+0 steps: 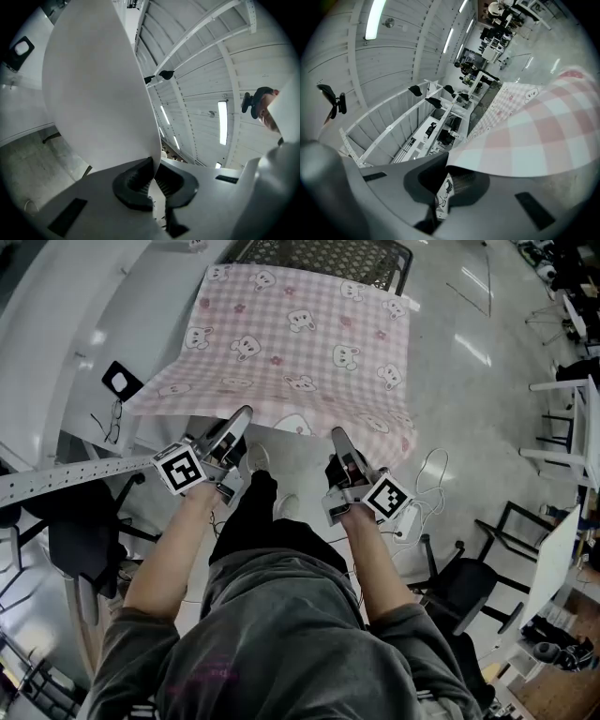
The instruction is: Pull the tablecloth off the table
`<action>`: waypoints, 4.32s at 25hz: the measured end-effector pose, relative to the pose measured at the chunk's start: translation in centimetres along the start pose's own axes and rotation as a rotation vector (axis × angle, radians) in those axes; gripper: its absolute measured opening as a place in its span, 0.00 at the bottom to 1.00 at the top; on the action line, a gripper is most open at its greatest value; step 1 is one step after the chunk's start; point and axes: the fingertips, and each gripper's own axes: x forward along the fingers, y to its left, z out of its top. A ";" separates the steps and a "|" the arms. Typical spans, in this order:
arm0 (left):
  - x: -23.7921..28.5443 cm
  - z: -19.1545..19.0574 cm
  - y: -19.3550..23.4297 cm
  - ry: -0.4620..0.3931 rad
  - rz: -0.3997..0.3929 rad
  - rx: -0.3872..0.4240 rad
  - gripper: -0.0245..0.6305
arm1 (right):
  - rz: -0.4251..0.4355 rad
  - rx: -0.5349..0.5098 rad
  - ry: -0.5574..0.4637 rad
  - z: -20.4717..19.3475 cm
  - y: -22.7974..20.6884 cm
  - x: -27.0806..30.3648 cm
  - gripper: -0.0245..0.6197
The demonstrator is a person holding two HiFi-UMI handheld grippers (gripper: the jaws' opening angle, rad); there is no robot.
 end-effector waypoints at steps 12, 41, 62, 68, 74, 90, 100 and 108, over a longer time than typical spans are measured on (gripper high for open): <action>-2.9 -1.6 -3.7 -0.029 -0.022 0.019 0.04 | 0.013 -0.032 0.017 -1.3 1.9 -3.9 0.05; -11.2 -6.5 -11.6 -0.106 -0.022 -0.034 0.04 | 0.059 -0.051 0.088 -5.3 7.4 -12.0 0.05; -9.2 -2.2 -14.9 -0.119 -0.076 -0.012 0.04 | 0.109 -0.111 0.045 -1.0 12.0 -10.4 0.05; -8.8 -0.8 -15.0 -0.107 -0.087 -0.002 0.04 | 0.095 -0.106 0.035 -0.7 12.4 -9.5 0.05; -8.5 -0.1 -15.1 -0.108 -0.089 0.002 0.04 | 0.109 -0.108 0.031 -0.2 13.0 -8.9 0.05; -8.5 0.0 -15.7 -0.130 -0.105 -0.031 0.04 | 0.102 -0.113 0.034 0.2 13.3 -8.8 0.05; -8.5 0.3 -15.9 -0.129 -0.098 -0.009 0.04 | 0.109 -0.116 0.031 0.4 13.6 -8.7 0.05; -8.5 0.3 -15.7 -0.127 -0.090 0.005 0.04 | 0.119 -0.116 0.034 0.4 13.6 -8.6 0.05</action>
